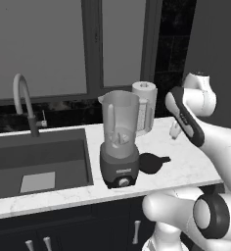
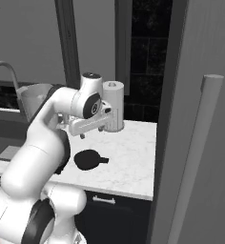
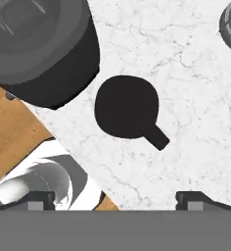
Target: Close the lid blender by securely placing the lid on top.
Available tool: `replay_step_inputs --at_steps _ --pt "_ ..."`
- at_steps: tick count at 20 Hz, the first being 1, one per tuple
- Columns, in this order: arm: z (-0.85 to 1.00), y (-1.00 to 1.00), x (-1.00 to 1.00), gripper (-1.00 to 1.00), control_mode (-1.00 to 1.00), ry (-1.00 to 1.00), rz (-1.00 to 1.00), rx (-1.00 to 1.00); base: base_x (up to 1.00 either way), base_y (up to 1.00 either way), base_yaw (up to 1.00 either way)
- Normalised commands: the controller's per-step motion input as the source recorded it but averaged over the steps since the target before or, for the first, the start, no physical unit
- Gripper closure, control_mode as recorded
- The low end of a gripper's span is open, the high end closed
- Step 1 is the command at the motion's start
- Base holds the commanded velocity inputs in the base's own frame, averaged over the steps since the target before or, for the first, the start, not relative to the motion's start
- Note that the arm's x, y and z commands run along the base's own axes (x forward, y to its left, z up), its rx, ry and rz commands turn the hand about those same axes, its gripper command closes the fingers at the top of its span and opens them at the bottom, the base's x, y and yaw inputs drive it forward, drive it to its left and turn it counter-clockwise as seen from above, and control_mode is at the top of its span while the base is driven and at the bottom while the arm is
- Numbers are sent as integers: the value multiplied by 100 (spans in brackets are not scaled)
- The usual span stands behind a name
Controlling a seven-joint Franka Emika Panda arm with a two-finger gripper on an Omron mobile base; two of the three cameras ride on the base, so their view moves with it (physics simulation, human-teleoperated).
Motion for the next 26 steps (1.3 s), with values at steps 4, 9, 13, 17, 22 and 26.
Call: replay_step_inputs --at_steps 4,9,13,17,22,26 --pt "-93 -29 1 -100 -100 21 78 -21 0 0 0" --pt "-69 -5 10 -100 -100 28 57 -10 0 0 0" --pt "-52 -26 2 -100 -100 13 37 18 0 0 0" --pt "-43 -4 19 -100 -100 0 34 27 0 0 0" --pt "-37 11 43 -100 -100 0 12 13 0 0 0" --pt "-25 0 31 -100 -100 0 0 7 0 0 0"
